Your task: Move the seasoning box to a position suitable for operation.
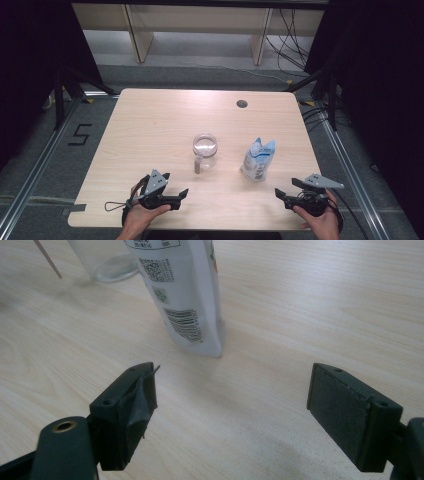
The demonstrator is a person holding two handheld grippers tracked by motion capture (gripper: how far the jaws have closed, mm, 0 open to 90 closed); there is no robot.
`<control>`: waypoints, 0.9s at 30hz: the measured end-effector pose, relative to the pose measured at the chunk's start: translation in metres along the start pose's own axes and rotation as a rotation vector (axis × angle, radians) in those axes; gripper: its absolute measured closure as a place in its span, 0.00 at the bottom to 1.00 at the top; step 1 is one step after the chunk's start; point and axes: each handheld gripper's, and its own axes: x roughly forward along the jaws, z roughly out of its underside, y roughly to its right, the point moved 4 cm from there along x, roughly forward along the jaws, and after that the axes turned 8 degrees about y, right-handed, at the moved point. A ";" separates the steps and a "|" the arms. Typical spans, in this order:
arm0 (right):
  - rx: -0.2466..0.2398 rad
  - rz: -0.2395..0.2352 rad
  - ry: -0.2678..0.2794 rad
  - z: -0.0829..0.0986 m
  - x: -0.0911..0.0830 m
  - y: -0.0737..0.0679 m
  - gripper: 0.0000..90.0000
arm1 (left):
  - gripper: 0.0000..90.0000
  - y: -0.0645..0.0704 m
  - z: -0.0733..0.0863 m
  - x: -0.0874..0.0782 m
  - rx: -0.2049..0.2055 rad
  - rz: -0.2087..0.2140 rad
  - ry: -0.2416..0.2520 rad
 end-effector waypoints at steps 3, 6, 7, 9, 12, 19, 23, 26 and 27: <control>-0.010 -0.001 0.004 0.000 0.000 0.001 0.23 | 0.17 0.000 0.000 0.000 0.001 -0.005 -0.001; -0.003 -0.012 0.016 0.000 0.000 0.000 0.23 | 0.17 -0.001 0.000 0.002 0.001 0.000 0.007; -0.003 -0.012 0.016 0.000 0.000 0.000 0.23 | 0.17 -0.001 0.000 0.002 0.001 0.000 0.007; -0.005 -0.009 0.006 0.000 -0.001 0.001 0.23 | 0.17 0.000 -0.001 0.003 -0.007 0.000 0.011; -0.010 -0.007 0.008 0.000 -0.001 0.001 0.23 | 0.17 0.000 -0.001 0.003 -0.009 -0.004 0.008; -0.004 -0.006 0.013 0.000 0.000 0.001 0.23 | 0.17 -0.003 -0.004 0.005 0.000 -0.030 0.008; 0.008 0.007 -0.003 0.001 0.000 0.001 0.23 | 0.17 -0.003 -0.010 0.012 0.009 -0.040 0.020; 0.002 -0.004 0.009 0.000 0.001 0.001 0.23 | 0.17 -0.002 -0.015 0.017 0.007 -0.047 0.021; 0.003 -0.002 0.010 0.000 0.001 0.001 0.23 | 0.17 -0.001 -0.016 0.019 0.009 -0.054 0.020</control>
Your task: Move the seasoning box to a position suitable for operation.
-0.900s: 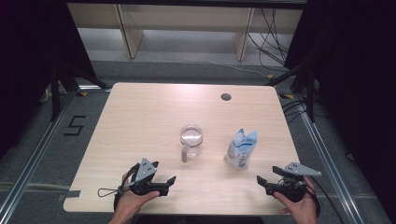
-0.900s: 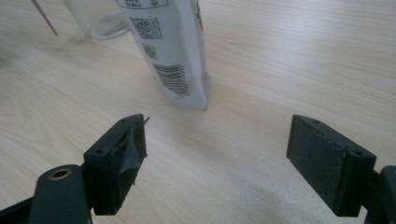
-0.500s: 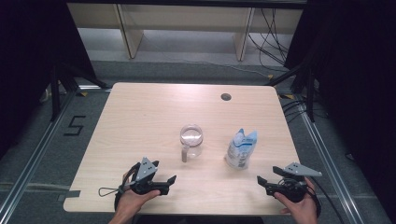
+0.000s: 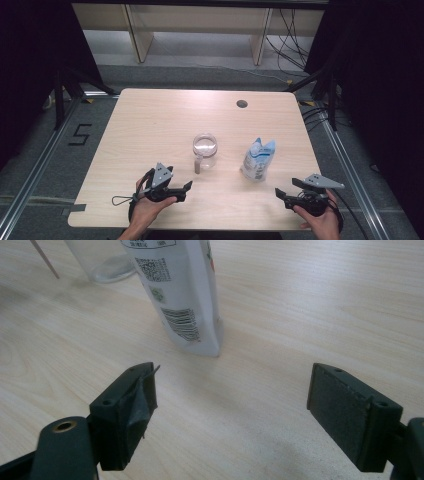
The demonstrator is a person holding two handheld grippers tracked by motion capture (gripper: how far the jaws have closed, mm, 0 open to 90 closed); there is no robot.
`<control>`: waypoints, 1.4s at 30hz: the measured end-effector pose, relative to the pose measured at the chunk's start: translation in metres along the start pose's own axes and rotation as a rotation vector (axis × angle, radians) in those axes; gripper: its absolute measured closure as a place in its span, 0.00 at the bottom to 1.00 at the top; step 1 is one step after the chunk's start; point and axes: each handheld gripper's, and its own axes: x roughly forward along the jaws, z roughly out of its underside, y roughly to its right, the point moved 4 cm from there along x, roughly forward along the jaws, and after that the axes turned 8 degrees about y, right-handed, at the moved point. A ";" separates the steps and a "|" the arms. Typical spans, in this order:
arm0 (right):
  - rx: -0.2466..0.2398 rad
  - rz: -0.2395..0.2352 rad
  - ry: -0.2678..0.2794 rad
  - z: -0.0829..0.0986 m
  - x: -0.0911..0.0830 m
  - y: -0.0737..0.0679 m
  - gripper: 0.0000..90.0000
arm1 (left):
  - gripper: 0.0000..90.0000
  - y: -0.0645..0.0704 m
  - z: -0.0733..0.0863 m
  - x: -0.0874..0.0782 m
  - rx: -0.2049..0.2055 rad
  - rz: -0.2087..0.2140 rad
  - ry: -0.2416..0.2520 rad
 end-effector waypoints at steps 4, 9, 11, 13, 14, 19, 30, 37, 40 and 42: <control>-0.003 -0.002 0.000 0.000 0.000 0.000 0.23 | 0.18 0.005 -0.007 0.011 0.015 0.009 0.004; -0.006 -0.001 0.004 0.000 0.000 0.000 0.23 | 0.21 0.011 -0.013 0.021 0.029 0.006 0.018; 0.005 0.007 0.000 0.000 0.001 0.000 0.23 | 0.23 0.010 -0.015 0.025 0.053 -0.008 0.016; -0.005 0.003 0.003 0.000 0.001 0.000 0.23 | 0.25 0.009 -0.016 0.030 0.054 -0.016 0.020; 0.001 0.008 -0.002 0.000 0.001 0.000 0.23 | 0.26 0.009 -0.017 0.031 0.048 -0.024 0.019; 0.001 -0.002 0.000 0.000 0.001 -0.001 0.23 | 0.36 0.008 -0.020 0.037 0.034 -0.015 0.034; 0.002 -0.019 -0.003 0.000 0.001 -0.001 0.23 | 0.57 0.010 -0.023 0.042 0.088 -0.016 0.040; -0.006 -0.017 -0.003 0.000 0.001 -0.001 0.23 | 0.68 0.012 -0.026 0.047 0.140 -0.013 0.051; 0.006 -0.009 -0.007 0.000 0.001 -0.003 0.23 | 0.74 0.015 -0.026 0.048 0.142 -0.006 0.051; 0.007 -0.012 -0.006 0.000 0.001 -0.003 0.23 | 0.75 0.015 -0.026 0.048 0.138 -0.005 0.047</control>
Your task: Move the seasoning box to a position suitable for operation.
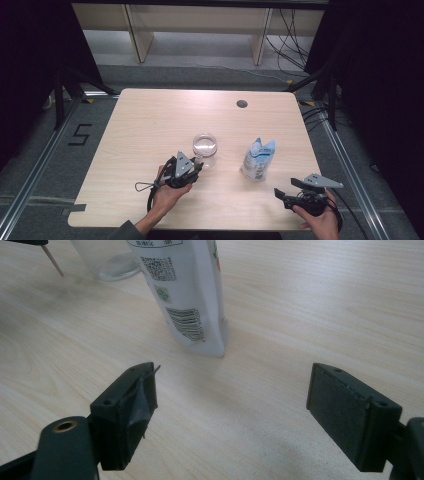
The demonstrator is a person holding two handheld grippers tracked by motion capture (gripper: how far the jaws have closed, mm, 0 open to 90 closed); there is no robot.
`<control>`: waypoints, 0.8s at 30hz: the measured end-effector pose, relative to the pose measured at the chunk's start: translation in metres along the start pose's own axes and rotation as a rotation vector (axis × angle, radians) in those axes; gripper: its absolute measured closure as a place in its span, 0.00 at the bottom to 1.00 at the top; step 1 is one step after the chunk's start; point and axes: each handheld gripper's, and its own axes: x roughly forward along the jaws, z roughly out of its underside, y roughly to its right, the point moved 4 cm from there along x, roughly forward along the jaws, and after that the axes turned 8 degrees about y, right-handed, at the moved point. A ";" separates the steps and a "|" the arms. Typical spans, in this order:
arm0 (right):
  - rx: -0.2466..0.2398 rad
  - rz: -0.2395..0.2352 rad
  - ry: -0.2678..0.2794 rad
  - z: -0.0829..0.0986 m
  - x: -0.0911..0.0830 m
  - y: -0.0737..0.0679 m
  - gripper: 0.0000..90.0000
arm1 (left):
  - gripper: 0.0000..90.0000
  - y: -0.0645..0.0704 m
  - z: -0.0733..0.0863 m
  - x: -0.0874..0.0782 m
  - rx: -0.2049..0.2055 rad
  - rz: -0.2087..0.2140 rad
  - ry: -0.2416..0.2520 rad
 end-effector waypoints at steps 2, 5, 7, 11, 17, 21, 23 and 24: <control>0.000 0.004 0.005 0.000 0.000 0.000 0.24 | 0.76 -0.002 0.000 0.000 0.000 0.006 -0.003; 0.007 0.002 0.002 0.000 0.000 0.000 0.24 | 0.78 -0.005 0.000 -0.002 -0.014 0.024 -0.006; -0.006 0.005 0.009 0.000 0.001 0.001 0.24 | 0.78 -0.004 0.001 -0.003 -0.030 0.027 -0.008; -0.034 0.005 0.013 -0.001 0.001 0.003 0.24 | 0.78 -0.003 0.001 -0.006 -0.037 0.054 -0.013; 0.020 0.003 -0.008 0.001 0.000 -0.001 0.24 | 0.79 -0.001 0.002 -0.013 -0.035 0.099 -0.025; 0.007 0.008 -0.003 0.001 0.002 0.001 0.24 | 0.79 0.000 0.004 -0.020 -0.030 0.131 -0.034; 0.008 0.009 -0.003 0.001 0.002 0.001 0.24 | 0.79 0.001 0.005 -0.024 -0.023 0.144 -0.030; 0.001 0.012 0.002 0.000 0.002 0.001 0.24 | 0.79 0.000 0.005 -0.024 -0.012 0.161 -0.027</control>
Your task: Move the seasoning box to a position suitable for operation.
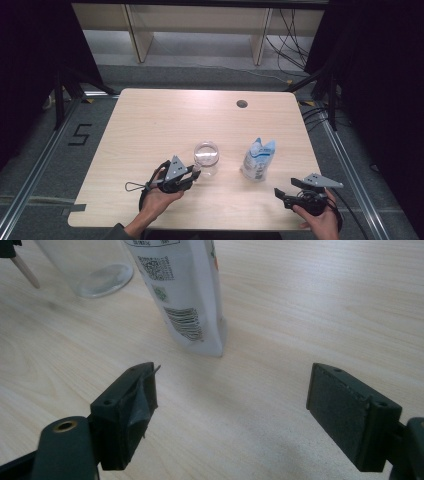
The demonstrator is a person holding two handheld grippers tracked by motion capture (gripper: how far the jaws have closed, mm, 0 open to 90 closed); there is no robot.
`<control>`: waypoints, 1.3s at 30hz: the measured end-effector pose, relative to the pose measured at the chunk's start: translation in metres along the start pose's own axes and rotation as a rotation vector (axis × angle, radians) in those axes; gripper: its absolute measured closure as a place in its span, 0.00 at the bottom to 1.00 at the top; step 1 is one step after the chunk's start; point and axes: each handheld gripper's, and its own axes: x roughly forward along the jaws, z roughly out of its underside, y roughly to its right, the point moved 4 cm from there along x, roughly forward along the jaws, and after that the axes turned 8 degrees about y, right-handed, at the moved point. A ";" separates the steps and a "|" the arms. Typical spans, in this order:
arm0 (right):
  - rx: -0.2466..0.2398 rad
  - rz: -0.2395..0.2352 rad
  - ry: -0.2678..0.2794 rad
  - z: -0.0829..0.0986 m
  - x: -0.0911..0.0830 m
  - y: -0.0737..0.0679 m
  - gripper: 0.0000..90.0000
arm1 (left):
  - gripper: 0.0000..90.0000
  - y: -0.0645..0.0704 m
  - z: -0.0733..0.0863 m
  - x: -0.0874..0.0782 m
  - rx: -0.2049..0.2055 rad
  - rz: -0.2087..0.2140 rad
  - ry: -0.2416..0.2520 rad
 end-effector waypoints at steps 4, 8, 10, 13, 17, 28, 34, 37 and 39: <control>-0.021 -0.012 0.005 -0.001 0.000 0.002 0.24 | 0.79 0.003 0.002 -0.005 -0.007 0.030 -0.003; -0.021 -0.008 0.006 -0.001 0.000 0.002 0.24 | 0.79 0.005 0.003 -0.010 0.001 0.057 -0.006; -0.006 -0.009 -0.002 0.000 -0.001 0.001 0.24 | 0.79 0.007 0.004 -0.012 0.001 0.069 -0.002; -0.031 0.002 0.009 0.000 0.001 0.003 0.24 | 0.79 0.009 0.005 -0.015 0.011 0.104 -0.007; -0.030 0.000 0.007 0.000 0.001 0.003 0.24 | 0.79 0.013 0.006 -0.019 0.003 0.131 -0.004; -0.033 0.003 0.009 -0.001 0.001 0.003 0.24 | 0.79 0.015 0.007 -0.021 0.038 0.178 -0.002; -0.012 -0.013 -0.003 0.000 -0.001 0.001 0.24 | 0.80 0.005 0.007 -0.020 0.042 0.144 -0.014; -0.011 -0.012 -0.003 0.000 -0.001 0.001 0.24 | 0.80 -0.001 0.007 -0.019 0.049 0.126 -0.011; -0.021 -0.003 -0.002 0.000 0.000 0.002 0.24 | 0.80 -0.005 0.007 -0.019 0.052 0.114 -0.012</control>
